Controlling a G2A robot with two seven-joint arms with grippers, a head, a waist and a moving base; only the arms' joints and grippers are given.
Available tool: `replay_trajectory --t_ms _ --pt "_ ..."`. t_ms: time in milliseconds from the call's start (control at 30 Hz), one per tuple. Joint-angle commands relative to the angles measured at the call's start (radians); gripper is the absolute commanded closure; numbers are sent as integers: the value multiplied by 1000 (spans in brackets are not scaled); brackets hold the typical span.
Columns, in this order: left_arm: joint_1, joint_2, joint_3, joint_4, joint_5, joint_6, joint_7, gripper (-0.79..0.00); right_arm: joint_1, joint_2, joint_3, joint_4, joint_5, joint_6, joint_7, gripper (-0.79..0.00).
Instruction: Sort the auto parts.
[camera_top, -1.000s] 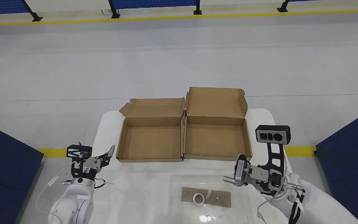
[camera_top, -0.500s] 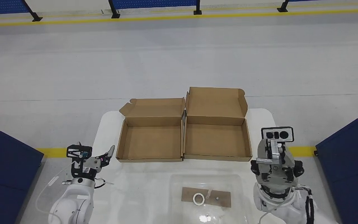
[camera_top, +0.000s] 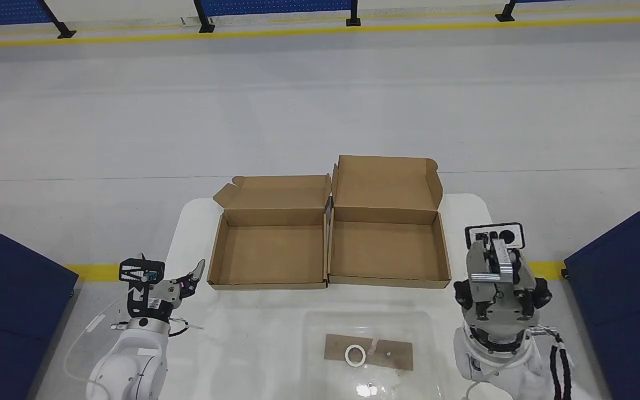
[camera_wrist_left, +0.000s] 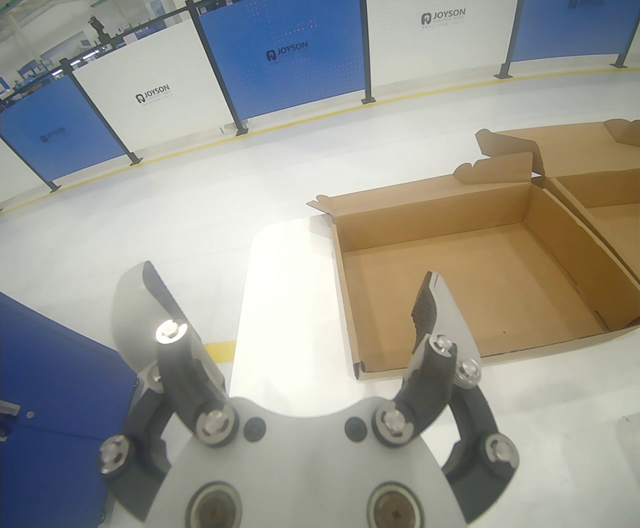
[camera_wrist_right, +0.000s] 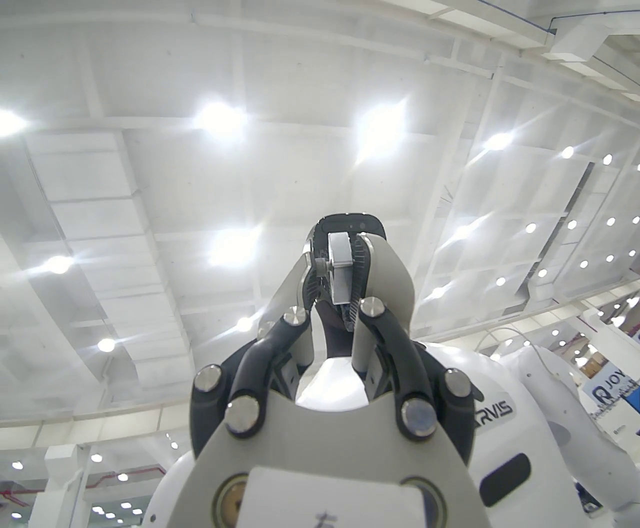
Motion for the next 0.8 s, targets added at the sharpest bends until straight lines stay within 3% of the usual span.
replay_trajectory --t_ms 0,233,767 --pt "0 0 0 0 0 0 0 -785 -9 -7 5 -12 22 14 -4 0" --pt "0 0 0 0 0 0 0 -785 -25 -35 27 -14 73 80 49 0" --pt "0 0 0 0 0 0 0 -785 -73 -64 131 26 -289 116 -16 0"
